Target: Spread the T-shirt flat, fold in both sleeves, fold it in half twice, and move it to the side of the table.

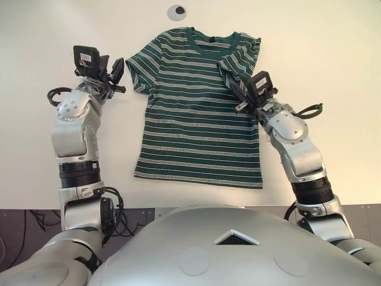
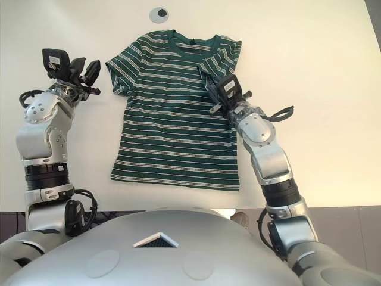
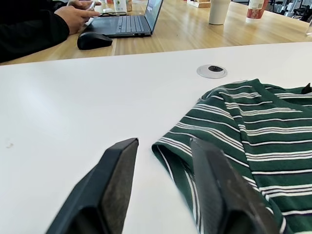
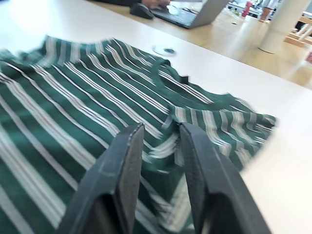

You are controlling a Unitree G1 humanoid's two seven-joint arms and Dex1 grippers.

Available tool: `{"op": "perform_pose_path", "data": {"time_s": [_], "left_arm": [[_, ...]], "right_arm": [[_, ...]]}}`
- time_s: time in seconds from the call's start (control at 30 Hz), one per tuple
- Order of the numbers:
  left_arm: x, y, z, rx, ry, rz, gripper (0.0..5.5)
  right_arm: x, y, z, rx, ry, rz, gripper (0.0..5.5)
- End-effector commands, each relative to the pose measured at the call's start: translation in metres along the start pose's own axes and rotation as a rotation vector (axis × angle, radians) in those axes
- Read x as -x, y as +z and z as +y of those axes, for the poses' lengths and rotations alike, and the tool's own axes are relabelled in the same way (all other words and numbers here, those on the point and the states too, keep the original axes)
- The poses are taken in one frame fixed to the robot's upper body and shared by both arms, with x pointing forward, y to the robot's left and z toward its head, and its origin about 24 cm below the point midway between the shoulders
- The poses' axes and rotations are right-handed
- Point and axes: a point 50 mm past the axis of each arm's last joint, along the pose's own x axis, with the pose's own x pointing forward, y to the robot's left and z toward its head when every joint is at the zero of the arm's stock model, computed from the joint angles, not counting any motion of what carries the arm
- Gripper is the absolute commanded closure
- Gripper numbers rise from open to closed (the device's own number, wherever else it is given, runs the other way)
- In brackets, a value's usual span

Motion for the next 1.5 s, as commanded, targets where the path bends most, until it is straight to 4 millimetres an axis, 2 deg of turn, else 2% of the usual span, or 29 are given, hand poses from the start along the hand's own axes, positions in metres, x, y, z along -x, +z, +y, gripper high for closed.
{"op": "perform_pose_path", "data": {"time_s": [0.03,0.3,0.47,0.6,0.67,0.7,0.83,0.97,1.5], "left_arm": [[0.002,-0.012,-0.005,0.101,-0.002,0.071,3.57],[-0.005,-0.022,-0.014,0.59,0.007,0.089,3.57],[0.016,-0.022,-0.009,0.782,0.068,0.059,2.89],[0.042,-0.032,-0.026,0.925,0.019,0.094,2.3],[0.038,-0.037,-0.033,0.987,0.018,0.132,2.02],[0.036,-0.039,-0.034,1.009,0.023,0.143,1.86],[0.022,-0.04,-0.036,1.095,0.034,0.138,1.86],[0.015,-0.047,-0.034,1.149,0.096,0.128,1.86],[0.0,-0.045,-0.046,1.122,0.073,0.208,1.86]], "right_arm": [[0.003,0.006,0.01,-0.113,0.092,-0.041,3.94],[0.014,0.042,-0.004,-0.251,0.039,-0.188,3.94],[0.015,0.035,-0.005,-0.267,0.027,-0.152,3.91],[0.015,0.031,-0.005,-0.285,0.01,-0.141,3.91],[0.017,0.031,-0.006,-0.285,-0.018,-0.141,3.91],[0.018,0.031,-0.007,-0.287,-0.027,-0.143,3.91],[0.02,0.03,-0.008,-0.281,-0.043,-0.137,3.91],[0.012,0.033,-0.007,-0.263,0.009,-0.133,3.91],[0.007,0.033,-0.006,-0.267,-0.003,-0.132,3.91]]}}
